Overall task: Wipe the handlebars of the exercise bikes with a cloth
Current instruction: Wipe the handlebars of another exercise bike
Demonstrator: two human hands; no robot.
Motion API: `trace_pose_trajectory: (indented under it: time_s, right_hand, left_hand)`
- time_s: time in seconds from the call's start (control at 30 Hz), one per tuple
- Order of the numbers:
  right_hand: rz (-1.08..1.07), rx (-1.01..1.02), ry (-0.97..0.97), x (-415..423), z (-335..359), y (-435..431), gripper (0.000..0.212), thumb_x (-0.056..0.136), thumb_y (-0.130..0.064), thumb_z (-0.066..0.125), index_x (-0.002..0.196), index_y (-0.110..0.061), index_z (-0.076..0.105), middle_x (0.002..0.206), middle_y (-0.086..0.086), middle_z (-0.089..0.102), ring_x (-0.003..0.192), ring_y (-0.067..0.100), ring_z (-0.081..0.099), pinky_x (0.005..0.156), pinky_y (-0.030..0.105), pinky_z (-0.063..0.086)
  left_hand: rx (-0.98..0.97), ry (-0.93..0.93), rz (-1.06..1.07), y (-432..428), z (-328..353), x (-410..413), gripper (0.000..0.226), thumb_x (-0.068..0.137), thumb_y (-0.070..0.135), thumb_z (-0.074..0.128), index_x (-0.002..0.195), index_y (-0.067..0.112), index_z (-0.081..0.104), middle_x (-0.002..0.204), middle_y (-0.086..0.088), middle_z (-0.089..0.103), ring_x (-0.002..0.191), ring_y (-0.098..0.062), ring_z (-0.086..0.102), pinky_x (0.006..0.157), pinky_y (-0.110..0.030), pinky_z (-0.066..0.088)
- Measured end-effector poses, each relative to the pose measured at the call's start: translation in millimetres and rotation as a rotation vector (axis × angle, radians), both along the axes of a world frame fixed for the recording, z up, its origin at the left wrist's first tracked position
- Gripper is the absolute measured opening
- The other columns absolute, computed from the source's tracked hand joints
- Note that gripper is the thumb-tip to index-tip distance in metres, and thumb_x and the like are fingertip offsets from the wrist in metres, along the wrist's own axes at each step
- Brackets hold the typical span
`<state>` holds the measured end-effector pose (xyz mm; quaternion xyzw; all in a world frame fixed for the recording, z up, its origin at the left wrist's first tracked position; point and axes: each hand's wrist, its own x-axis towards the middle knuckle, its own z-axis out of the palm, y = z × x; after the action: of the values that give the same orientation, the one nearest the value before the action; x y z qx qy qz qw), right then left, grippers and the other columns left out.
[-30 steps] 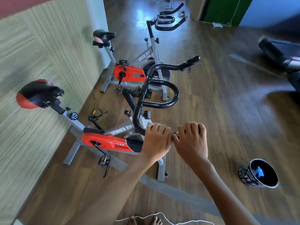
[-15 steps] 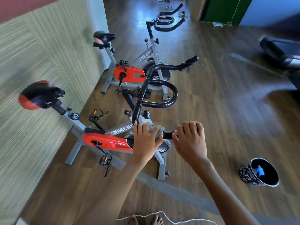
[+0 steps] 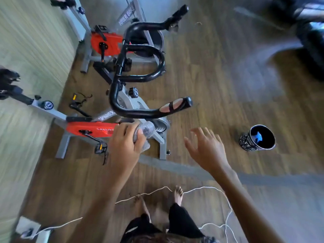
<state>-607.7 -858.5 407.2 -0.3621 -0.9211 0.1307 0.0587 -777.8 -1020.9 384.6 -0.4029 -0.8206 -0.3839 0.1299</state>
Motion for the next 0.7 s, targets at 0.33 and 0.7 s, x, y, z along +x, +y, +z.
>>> trace_pose_trajectory:
  time_s: [0.33, 0.7]
  right_hand:
    - [0.236, -0.369, -0.616, 69, -31, 164, 0.055, 0.094, -0.062, 0.04, 0.132, -0.023, 0.049, 0.133, -0.001, 0.06, 0.119, 0.021, 0.057, 0.092, 0.037, 0.045]
    - [0.263, -0.186, -0.466, 105, -21, 371, 0.054, 0.096, -0.059, 0.038, 0.131, -0.02, 0.052, 0.129, -0.001, 0.061, 0.119, 0.018, 0.055, 0.101, 0.041, 0.035]
  left_hand:
    - [-0.361, -0.35, -0.092, 126, -40, 90, 0.04, 0.083, 0.052, 0.035, 0.075, 0.017, 0.052, 0.07, 0.003, 0.052, 0.066, -0.021, 0.051, 0.061, -0.027, 0.029]
    - [-0.401, -0.291, -0.053, 350, -39, 123, 0.047, 0.08, 0.058, 0.028, 0.094, 0.024, 0.055, 0.088, 0.007, 0.054, 0.083, -0.016, 0.053, 0.065, -0.032, 0.043]
